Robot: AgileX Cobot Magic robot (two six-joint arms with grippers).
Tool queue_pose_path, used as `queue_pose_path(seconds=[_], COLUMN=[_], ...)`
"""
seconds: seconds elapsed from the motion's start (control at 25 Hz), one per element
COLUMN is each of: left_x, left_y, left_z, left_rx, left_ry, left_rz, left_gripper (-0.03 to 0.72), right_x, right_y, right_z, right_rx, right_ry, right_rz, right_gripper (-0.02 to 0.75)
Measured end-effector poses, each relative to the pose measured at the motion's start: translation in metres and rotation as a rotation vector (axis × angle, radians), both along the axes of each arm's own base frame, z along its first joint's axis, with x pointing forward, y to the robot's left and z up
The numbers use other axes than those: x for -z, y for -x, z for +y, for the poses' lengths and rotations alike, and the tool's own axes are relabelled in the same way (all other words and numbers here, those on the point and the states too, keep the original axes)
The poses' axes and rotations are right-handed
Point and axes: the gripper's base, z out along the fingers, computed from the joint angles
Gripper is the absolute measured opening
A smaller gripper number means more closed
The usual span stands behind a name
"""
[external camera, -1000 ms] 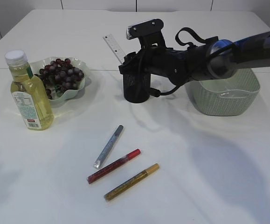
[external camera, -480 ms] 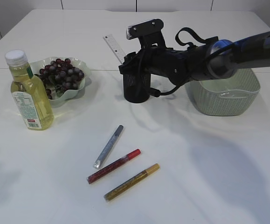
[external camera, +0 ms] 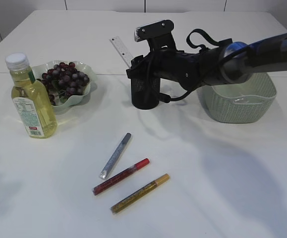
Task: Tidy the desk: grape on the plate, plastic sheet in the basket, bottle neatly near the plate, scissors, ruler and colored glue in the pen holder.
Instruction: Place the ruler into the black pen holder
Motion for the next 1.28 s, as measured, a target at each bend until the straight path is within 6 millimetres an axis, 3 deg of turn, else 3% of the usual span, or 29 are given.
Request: queue_pose_path(seconds=[0.52, 0.92, 1.28], left_x=[0.0, 0.0, 0.0], left_y=[0.0, 0.0, 0.0], left_z=[0.0, 0.0, 0.0], left_rx=[0.0, 0.0, 0.0], left_ry=[0.001, 0.001, 0.001], left_rz=[-0.002, -0.002, -0.002], left_gripper=[0.386, 0.386, 0.387], right_x=[-0.005, -0.028, -0.059], right_y=[0.001, 0.005, -0.004], right_z=[-0.001, -0.002, 0.001], right_rx=[0.001, 0.003, 0.009], right_ry=[0.003, 0.015, 0.015], right_rz=[0.01, 0.038, 0.071], right_gripper=[0.442, 0.442, 0.442])
